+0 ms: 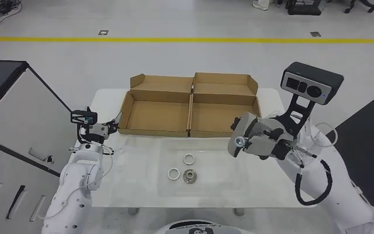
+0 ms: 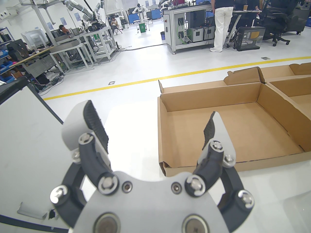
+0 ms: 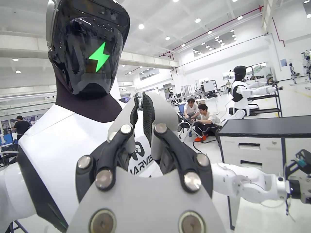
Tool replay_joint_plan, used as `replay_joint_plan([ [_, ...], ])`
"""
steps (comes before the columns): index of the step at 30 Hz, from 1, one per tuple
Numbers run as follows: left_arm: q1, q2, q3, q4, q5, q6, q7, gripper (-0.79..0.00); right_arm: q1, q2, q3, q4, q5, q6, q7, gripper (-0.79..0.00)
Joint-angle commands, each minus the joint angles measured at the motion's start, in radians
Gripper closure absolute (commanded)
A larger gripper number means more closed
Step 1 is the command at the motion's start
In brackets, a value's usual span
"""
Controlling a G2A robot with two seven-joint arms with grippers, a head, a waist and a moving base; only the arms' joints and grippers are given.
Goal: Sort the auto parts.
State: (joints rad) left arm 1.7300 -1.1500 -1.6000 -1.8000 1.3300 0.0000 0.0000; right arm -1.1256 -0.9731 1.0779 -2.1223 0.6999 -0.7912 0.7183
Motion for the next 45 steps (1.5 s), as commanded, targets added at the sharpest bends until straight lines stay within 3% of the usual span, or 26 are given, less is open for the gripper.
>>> replay_joint_plan([
  [1,0.0,0.0,0.0,0.0,0.0,0.0,0.0,-0.785,-0.003,-0.002,0.004,-0.001,0.0,0.002,0.003,0.0],
  [15,0.0,0.0,0.0,0.0,0.0,0.0,0.0,-0.785,-0.025,-0.022,0.019,-0.016,0.107,-0.094,0.045,0.0],
  [45,0.0,0.0,0.0,0.0,0.0,0.0,0.0,-0.785,-0.028,-0.023,0.023,-0.02,0.1,-0.079,0.033,0.0],
])
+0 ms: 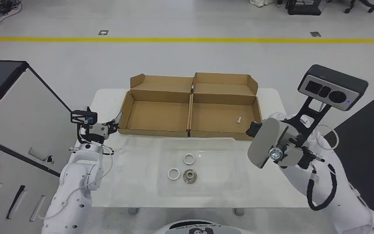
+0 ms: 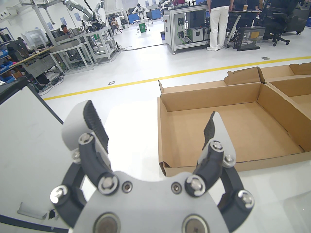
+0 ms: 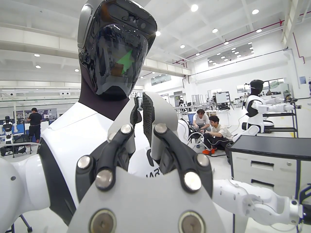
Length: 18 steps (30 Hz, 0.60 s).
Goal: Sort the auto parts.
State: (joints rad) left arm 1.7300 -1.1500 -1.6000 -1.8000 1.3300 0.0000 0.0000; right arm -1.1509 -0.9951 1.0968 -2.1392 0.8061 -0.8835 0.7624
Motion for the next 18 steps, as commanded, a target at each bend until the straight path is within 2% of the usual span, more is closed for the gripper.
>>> replay_joint_plan([
  [1,0.0,0.0,0.0,0.0,0.0,0.0,0.0,-0.785,-0.005,-0.001,0.014,-0.002,-0.013,0.021,-0.019,0.0],
  [6,0.0,0.0,0.0,0.0,0.0,0.0,0.0,-0.785,-0.013,0.006,0.101,0.048,-0.048,0.084,0.004,0.0],
  [13,0.0,0.0,0.0,0.0,0.0,0.0,0.0,-0.785,-0.002,0.039,0.299,0.087,-0.24,0.389,0.142,0.0],
  [18,0.0,0.0,0.0,0.0,0.0,0.0,0.0,-0.785,0.03,0.058,0.367,0.114,-0.416,0.586,0.232,0.0],
])
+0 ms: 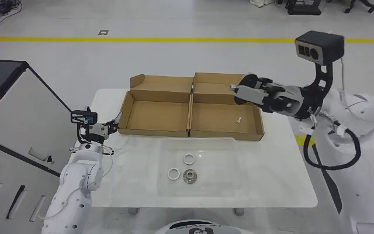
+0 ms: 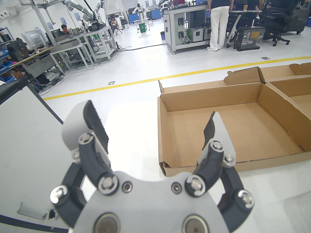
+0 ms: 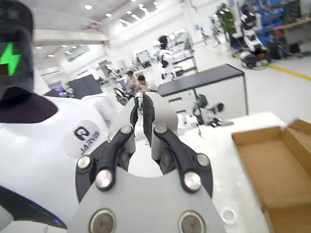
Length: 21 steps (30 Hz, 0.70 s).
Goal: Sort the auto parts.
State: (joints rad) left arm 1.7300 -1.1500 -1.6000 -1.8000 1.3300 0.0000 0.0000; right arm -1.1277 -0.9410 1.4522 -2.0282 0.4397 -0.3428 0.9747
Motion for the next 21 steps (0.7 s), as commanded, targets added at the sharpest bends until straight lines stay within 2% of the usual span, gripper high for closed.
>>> replay_joint_plan([
  [1,0.0,0.0,0.0,0.0,0.0,0.0,0.0,-0.785,0.019,0.01,0.026,0.0,-0.141,0.079,0.061,0.0],
  [5,0.0,0.0,0.0,0.0,0.0,0.0,0.0,-0.785,0.046,0.025,0.054,0.005,-0.328,0.152,0.143,0.0],
  [11,0.0,0.0,0.0,0.0,0.0,0.0,0.0,-0.785,0.096,0.045,0.061,0.009,-0.579,0.188,0.263,0.0],
  [16,0.0,0.0,0.0,0.0,0.0,0.0,0.0,-0.785,0.174,0.056,-0.017,0.018,-0.795,0.149,0.363,0.0],
  [21,0.0,0.0,0.0,0.0,0.0,0.0,0.0,-0.785,0.279,0.051,-0.141,0.075,-0.915,0.118,0.411,0.0],
])
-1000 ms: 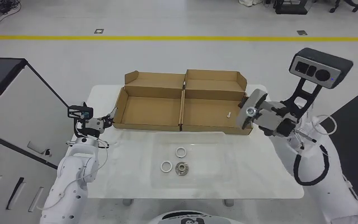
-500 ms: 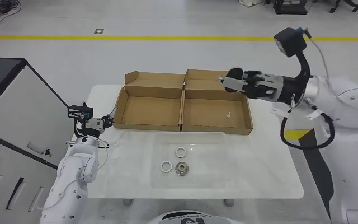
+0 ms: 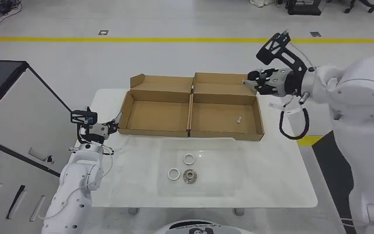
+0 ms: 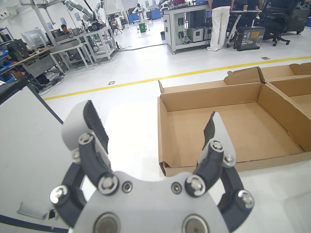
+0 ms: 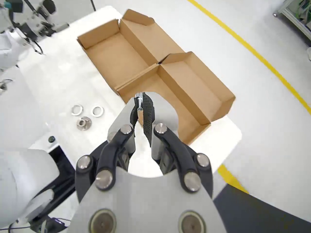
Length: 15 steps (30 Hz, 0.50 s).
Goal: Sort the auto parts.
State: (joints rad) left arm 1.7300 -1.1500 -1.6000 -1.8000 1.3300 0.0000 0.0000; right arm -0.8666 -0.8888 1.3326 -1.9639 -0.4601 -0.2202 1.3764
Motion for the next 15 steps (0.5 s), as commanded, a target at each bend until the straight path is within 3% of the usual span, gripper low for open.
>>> replay_joint_plan([
  [1,0.0,0.0,0.0,0.0,0.0,0.0,0.0,-0.785,0.053,-0.005,-0.061,0.032,-0.042,-0.016,0.02,0.0],
  [15,0.0,0.0,0.0,0.0,0.0,0.0,0.0,-0.785,0.375,-0.096,-0.479,0.408,-0.139,-0.064,0.047,0.0],
])
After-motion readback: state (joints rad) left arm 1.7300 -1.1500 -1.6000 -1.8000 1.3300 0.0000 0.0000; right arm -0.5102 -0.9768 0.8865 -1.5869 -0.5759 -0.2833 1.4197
